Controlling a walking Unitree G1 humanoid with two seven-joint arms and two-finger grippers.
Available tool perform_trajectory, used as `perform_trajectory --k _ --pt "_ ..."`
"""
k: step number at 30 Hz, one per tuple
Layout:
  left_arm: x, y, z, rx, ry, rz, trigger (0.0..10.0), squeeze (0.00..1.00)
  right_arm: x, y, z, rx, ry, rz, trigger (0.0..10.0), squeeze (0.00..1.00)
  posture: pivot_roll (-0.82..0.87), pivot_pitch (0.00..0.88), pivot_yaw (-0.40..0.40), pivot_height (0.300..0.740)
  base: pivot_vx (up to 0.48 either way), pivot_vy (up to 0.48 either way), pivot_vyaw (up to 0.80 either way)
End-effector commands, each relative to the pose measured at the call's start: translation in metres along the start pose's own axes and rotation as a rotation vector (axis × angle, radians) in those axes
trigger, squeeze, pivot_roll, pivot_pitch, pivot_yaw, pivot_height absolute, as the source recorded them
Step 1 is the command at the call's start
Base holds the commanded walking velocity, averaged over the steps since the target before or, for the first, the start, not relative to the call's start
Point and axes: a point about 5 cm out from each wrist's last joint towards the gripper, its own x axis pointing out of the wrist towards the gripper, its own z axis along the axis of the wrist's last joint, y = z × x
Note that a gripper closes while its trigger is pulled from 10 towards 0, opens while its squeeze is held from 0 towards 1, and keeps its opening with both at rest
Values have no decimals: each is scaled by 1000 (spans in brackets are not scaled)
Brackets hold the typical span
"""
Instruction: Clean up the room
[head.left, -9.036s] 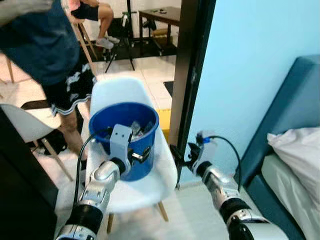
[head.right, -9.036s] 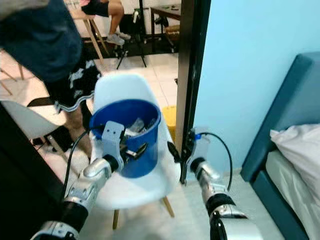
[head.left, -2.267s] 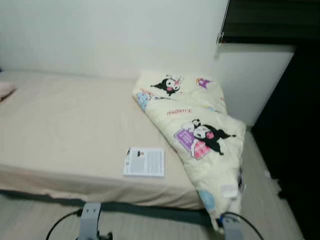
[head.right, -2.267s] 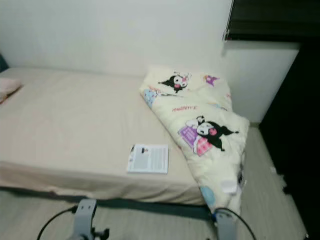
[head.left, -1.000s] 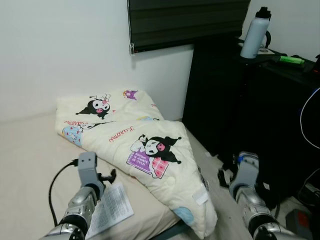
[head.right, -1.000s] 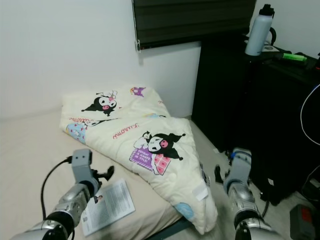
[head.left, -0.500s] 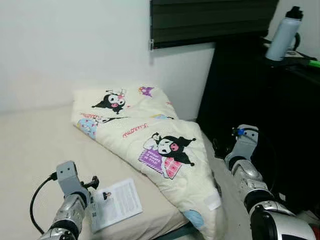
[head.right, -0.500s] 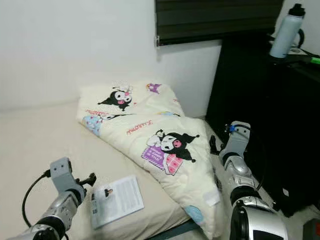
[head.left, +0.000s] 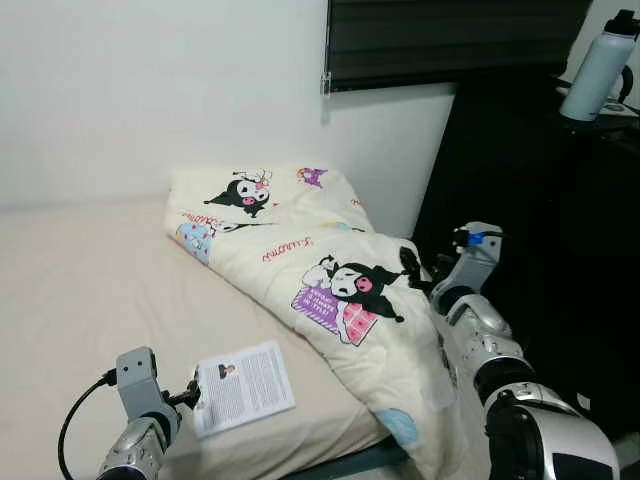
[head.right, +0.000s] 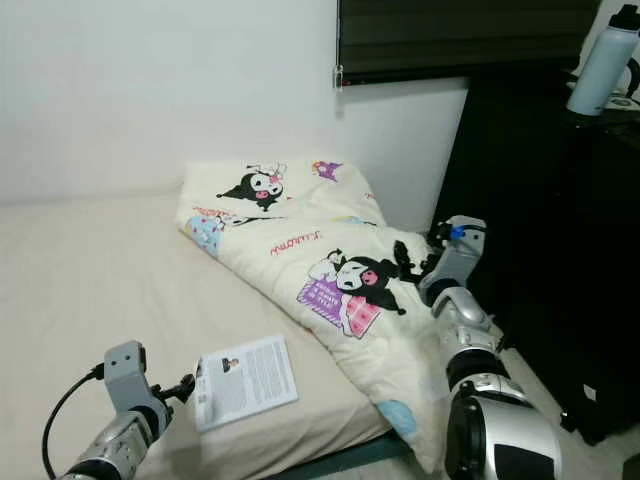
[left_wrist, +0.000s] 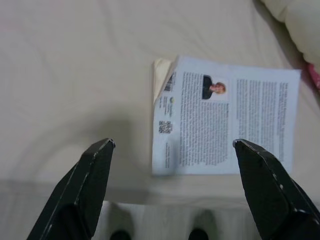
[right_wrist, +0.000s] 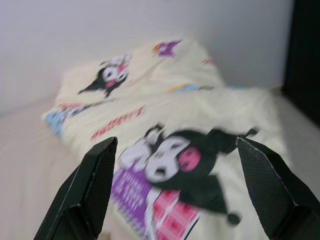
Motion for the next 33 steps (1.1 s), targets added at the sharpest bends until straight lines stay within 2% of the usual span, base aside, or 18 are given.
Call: perform_trajectory --k 1,5,13,24,28,32,33 --pt "-1 4 -1 -1 -2 -1 10000 0 -5 2 -18 26 61 24 10000 0 -115 0 -21 620 0 0 0" --pt "0 0 3 -11 -24 -23 10000 0 -6 6 -24 26 76 49 10000 0 -123 0 -22 610 0 0 0" --pt "6 -24 24 -21 -106 -147 10000 0 -8 12 -31 32 91 99 10000 0 -140 0 -19 580 0 0 0" --pt "10 -32 40 -30 -163 -106 10000 0 -10 28 -43 32 111 173 10000 0 -163 0 -14 535 0 0 0" --pt "9 -33 38 -38 -167 -140 10000 0 -13 30 -46 29 107 196 10000 0 -185 62 -8 515 0 0 0" --pt "9 -34 36 -26 -158 -157 10000 0 -15 30 -46 28 99 202 10000 0 -188 83 -6 505 0 0 0" --pt "7 -32 32 -11 -150 -156 10000 0 -19 30 -45 44 67 206 10000 0 -199 129 -1 501 0 0 0"
